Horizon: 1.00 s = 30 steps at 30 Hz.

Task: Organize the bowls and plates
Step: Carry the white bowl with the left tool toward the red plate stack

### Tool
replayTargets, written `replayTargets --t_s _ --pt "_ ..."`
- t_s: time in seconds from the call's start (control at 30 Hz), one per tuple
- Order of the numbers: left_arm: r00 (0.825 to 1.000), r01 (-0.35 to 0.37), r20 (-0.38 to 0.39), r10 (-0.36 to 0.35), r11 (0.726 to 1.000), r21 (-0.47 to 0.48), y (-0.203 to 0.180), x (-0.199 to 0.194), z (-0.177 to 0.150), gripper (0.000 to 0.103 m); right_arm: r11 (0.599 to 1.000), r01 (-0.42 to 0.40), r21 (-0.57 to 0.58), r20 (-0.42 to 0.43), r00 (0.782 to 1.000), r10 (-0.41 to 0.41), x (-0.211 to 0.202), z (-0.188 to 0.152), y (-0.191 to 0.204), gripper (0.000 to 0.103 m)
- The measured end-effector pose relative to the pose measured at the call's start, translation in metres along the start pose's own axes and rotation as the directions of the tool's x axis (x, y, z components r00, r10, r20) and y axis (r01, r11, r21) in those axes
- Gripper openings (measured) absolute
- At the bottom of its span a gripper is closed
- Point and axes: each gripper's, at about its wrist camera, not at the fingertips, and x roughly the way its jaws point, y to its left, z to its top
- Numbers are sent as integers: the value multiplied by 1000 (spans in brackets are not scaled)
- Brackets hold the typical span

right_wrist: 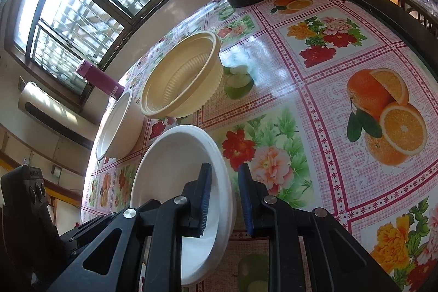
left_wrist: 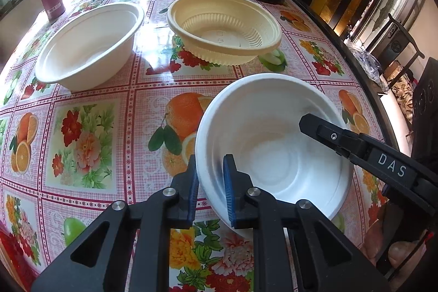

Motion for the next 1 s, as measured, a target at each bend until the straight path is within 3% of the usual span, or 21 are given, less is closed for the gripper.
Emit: replayTargets --t_s 0.4,0.57,1.0 --pt "1000 -23 18 24 1000 -7 31 -19 -30 15 999 -33 22 -16 999 34 7 -36 19 21" --pt "1000 -14 20 14 1000 2 35 -26 -39 15 997 -59 55 -14 998 60 3 -50 23 11" --pt "997 -43 59 42 999 18 45 -47 -60 15 993 -97 61 -20 995 98 -5 -74 38 10"
